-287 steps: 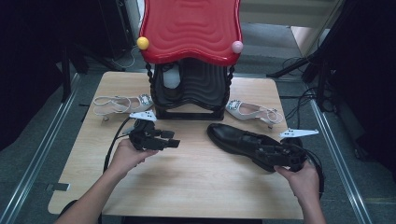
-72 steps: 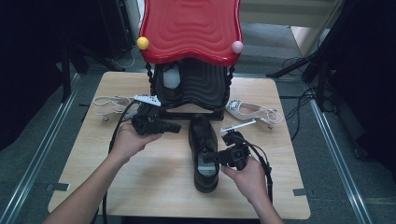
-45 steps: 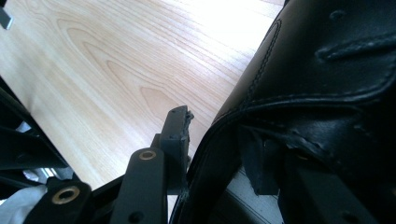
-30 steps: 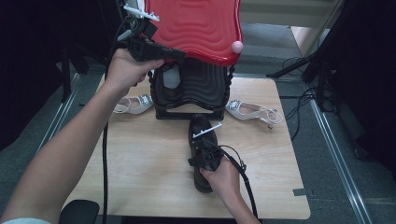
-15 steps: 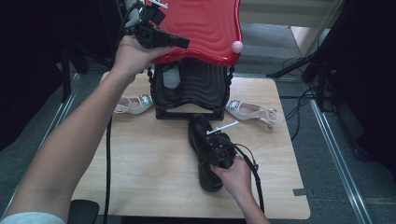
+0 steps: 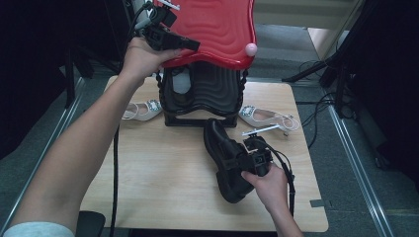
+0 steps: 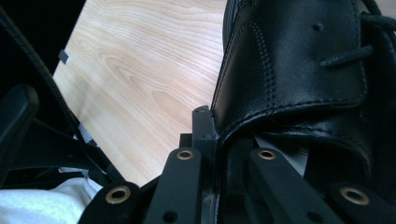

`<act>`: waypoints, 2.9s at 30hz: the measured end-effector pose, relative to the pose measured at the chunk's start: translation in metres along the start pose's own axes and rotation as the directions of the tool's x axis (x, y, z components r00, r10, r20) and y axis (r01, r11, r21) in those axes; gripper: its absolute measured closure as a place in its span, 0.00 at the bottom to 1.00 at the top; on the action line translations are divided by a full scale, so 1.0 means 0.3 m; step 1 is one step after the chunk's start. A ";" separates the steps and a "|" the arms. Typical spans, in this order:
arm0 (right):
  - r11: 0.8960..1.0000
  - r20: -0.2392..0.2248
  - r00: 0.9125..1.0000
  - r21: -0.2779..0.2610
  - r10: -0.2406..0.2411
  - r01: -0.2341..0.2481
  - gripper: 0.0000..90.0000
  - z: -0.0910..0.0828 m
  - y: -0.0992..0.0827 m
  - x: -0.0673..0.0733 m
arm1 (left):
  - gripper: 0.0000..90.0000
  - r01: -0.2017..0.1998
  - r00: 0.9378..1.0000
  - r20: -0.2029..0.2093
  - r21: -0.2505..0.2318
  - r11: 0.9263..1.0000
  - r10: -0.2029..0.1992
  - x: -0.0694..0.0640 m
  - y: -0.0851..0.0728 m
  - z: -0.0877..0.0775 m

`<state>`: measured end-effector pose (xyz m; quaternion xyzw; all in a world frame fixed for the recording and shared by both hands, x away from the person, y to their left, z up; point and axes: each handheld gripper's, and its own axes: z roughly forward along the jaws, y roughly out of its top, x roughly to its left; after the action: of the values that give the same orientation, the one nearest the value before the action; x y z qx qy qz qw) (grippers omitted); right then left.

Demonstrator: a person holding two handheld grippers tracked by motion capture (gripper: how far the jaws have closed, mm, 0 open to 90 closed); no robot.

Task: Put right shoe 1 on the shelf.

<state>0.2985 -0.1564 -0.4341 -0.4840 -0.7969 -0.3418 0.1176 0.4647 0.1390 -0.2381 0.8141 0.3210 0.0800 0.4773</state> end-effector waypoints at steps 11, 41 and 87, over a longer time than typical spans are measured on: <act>0.997 -0.054 0.998 -0.060 -0.042 0.039 0.97 -0.140 0.004 0.054 | 1.00 0.009 1.000 -0.020 0.005 1.000 -0.009 0.009 0.001 0.011; 0.944 0.202 0.976 -0.299 -0.081 0.140 0.97 -0.020 0.347 0.110 | 1.00 0.012 0.999 -0.048 -0.013 1.000 -0.013 0.006 -0.014 0.016; 0.862 0.287 0.951 -0.447 -0.115 0.239 0.74 0.157 0.500 0.140 | 1.00 0.018 0.998 -0.061 -0.037 0.999 -0.020 0.008 -0.032 0.007</act>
<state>0.4119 -0.0517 -0.3824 -0.4614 -0.7378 -0.4728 -0.1388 0.4630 0.1422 -0.2475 0.7993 0.3418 0.1060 0.4828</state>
